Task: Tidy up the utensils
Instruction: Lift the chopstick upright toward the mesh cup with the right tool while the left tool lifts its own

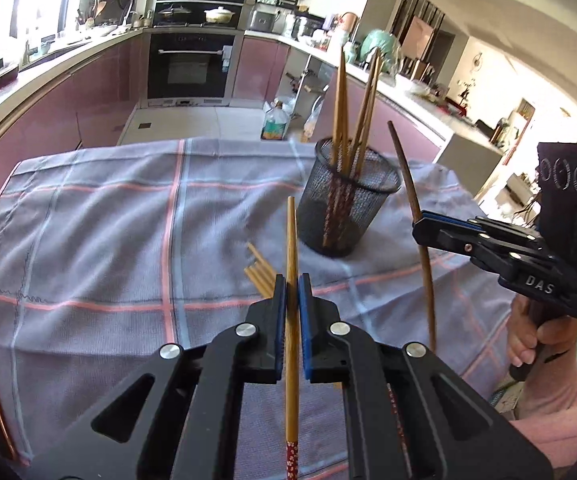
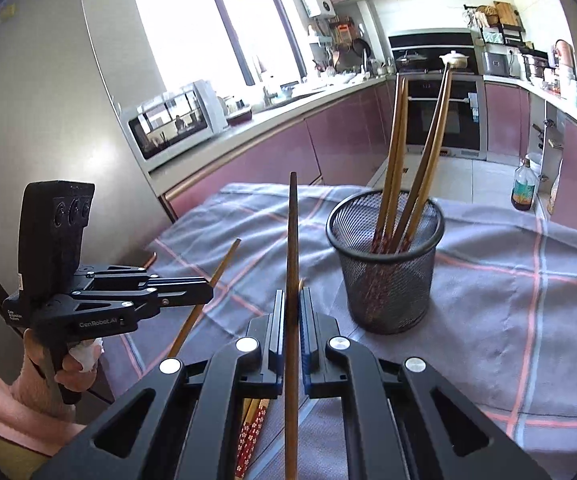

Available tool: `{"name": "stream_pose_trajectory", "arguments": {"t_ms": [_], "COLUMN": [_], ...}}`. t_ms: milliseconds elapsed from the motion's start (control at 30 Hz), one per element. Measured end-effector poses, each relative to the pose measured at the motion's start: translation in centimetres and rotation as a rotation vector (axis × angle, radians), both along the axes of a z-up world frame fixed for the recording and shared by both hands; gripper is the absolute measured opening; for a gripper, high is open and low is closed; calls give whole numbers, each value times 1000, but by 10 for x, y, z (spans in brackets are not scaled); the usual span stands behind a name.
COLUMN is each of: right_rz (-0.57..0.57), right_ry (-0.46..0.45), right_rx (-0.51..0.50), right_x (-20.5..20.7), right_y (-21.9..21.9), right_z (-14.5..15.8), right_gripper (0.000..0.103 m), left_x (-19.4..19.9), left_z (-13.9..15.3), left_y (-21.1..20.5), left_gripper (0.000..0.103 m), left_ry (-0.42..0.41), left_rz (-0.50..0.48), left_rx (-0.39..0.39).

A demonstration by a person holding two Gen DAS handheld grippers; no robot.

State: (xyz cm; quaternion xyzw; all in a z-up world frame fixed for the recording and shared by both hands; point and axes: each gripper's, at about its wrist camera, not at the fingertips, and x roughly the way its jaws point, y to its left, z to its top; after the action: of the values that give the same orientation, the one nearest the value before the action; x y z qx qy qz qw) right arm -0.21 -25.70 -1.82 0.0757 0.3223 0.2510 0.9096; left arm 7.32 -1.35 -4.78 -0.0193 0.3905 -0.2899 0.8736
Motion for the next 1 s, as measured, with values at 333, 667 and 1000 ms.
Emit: {"name": "stream_pose_trajectory", "arguments": {"t_ms": [333,667,1000], "right_rz": [-53,-75,-113], "right_ry": [-110,-215,-299], "right_rx": [36,56,75], "right_x": [2,10,20], "right_y": [-22,-42,-59], "right_z": [37,77,109], "right_gripper": [5,5,5], "left_x": [-5,14,43], "left_z": [59,120,158], "left_y": [2,-1,-24], "left_gripper": [7,7,7], "left_ry": [-117,-223,-284], "left_rz": [-39,-26,-26], "left_rx": [-105,-191,-200]}}
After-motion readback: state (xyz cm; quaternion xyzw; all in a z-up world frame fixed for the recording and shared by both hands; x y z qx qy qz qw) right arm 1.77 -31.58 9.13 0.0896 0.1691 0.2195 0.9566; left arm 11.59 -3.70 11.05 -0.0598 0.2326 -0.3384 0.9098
